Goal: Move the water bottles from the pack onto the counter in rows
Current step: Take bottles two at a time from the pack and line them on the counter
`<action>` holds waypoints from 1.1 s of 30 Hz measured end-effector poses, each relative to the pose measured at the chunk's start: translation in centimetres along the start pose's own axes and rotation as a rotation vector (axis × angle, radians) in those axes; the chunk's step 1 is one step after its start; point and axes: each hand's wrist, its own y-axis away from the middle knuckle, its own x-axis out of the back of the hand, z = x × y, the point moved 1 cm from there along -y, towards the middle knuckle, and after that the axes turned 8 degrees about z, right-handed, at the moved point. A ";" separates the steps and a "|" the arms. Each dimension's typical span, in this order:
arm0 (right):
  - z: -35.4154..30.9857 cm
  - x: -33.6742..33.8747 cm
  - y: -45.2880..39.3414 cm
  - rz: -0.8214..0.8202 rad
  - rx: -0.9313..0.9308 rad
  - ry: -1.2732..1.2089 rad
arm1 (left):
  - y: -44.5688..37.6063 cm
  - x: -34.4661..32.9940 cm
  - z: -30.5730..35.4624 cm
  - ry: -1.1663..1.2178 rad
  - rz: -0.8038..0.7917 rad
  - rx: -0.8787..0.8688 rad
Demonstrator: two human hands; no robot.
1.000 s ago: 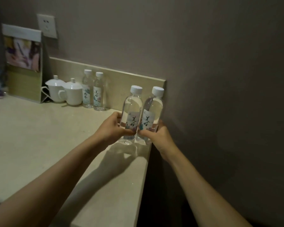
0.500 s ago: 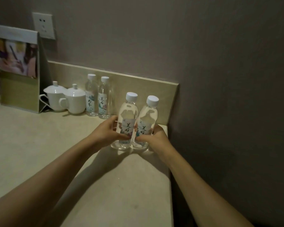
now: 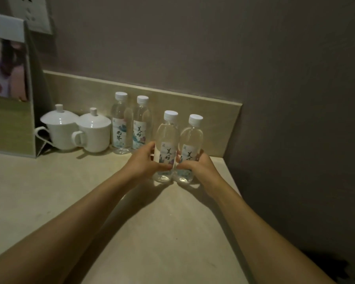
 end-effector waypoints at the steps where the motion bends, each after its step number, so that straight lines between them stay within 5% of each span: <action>1: 0.0 -0.1 -0.1 0.010 0.003 -0.006 | -0.2 0.1 -0.1 -0.007 -0.008 -0.002; 18: -0.3 0.1 -0.7 -0.074 -0.035 0.213 | -1.4 -0.1 -0.9 -0.185 0.045 -0.063; 23: -0.5 1.0 0.7 0.150 0.081 0.636 | -0.4 -0.1 -0.4 -0.394 0.204 -0.109; 33: -0.1 -0.6 0.4 0.261 0.117 0.557 | -1.3 -0.8 -1.1 -0.420 0.233 -0.129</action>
